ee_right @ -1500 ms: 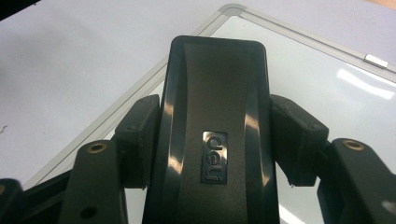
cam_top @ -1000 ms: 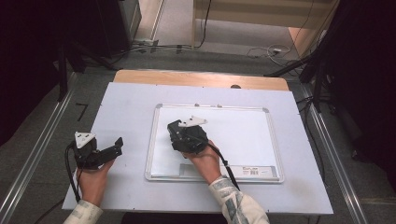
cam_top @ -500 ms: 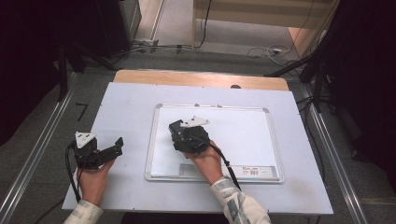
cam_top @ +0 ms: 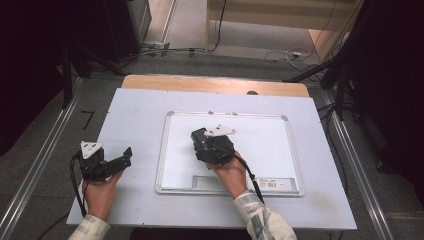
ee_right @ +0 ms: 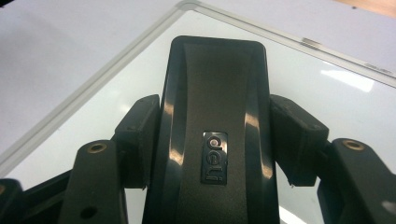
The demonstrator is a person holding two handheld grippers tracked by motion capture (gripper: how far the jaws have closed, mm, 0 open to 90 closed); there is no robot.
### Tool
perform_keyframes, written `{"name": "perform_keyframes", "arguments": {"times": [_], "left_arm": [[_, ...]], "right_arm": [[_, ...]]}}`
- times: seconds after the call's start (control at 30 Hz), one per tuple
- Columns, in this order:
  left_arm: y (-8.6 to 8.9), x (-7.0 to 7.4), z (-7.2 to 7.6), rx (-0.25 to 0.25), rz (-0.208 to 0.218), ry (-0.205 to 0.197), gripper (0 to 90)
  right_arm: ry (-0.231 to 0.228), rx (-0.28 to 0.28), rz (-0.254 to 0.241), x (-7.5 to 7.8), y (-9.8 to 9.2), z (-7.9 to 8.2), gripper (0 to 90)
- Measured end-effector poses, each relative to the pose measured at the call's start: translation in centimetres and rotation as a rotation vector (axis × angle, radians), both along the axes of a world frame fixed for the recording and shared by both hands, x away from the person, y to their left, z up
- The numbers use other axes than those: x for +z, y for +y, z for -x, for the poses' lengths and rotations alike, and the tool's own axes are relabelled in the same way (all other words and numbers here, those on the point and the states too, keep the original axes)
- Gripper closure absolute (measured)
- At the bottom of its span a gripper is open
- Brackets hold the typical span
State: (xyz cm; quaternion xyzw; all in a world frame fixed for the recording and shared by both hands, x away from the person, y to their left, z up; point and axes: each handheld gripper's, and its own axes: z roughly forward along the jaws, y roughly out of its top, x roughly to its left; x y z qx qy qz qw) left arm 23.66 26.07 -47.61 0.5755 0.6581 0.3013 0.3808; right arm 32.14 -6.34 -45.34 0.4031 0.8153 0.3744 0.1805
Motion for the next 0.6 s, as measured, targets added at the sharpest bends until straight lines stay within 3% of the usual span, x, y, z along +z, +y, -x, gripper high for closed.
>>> {"name": "perform_keyframes", "arguments": {"times": [0.6], "left_arm": [[-0.1, 0.1, 0.0, 0.002, 0.000, -0.002, 6.5]], "right_arm": [[-0.022, -0.160, 0.036, 0.0, -7.0, -0.4, 36.8]]}}
